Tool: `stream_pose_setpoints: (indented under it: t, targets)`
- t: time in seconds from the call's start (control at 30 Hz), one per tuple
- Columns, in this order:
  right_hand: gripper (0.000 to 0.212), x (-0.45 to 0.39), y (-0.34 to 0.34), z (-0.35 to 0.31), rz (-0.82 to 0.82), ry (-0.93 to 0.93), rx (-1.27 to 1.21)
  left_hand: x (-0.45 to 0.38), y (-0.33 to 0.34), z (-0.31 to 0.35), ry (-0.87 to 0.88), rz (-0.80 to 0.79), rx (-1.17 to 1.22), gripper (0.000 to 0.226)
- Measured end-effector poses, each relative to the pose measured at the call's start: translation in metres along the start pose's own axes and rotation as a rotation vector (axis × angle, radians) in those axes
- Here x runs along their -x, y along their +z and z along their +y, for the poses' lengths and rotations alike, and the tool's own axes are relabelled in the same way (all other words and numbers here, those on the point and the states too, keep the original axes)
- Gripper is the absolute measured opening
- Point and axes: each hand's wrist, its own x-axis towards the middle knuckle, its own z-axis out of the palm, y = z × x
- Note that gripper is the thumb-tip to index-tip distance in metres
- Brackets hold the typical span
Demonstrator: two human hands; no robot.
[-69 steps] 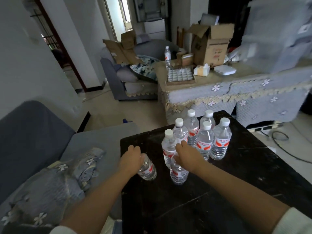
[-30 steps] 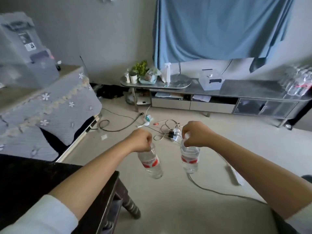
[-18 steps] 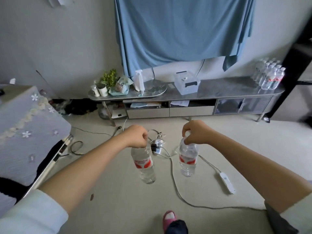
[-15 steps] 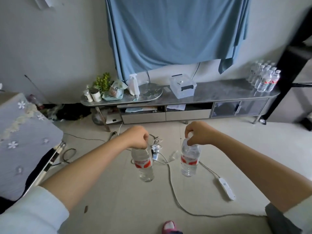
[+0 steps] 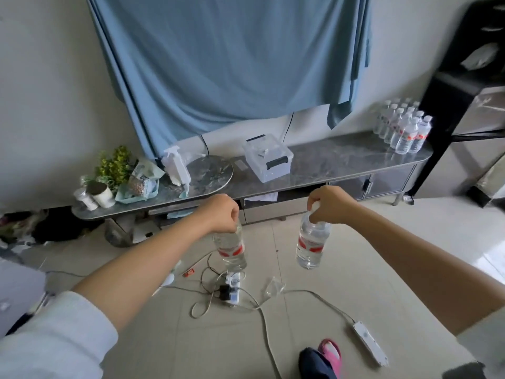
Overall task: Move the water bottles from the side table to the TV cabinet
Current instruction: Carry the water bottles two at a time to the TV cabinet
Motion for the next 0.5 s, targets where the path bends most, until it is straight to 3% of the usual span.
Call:
stream_pose_setpoints:
  t: [0.2, 0.5]
  targets:
    - [0.025, -0.091, -0.031, 0.052, -0.062, -0.021, 0.001, -0.11, -0.015, 0.024, 0.008, -0.086, 0.048, 0.011]
    - [0.025, -0.219, -0.113, 0.151, -0.051, -0.031, 0.056, -0.28, -0.06, 0.095, 0.025, -0.033, 0.105, 0.015]
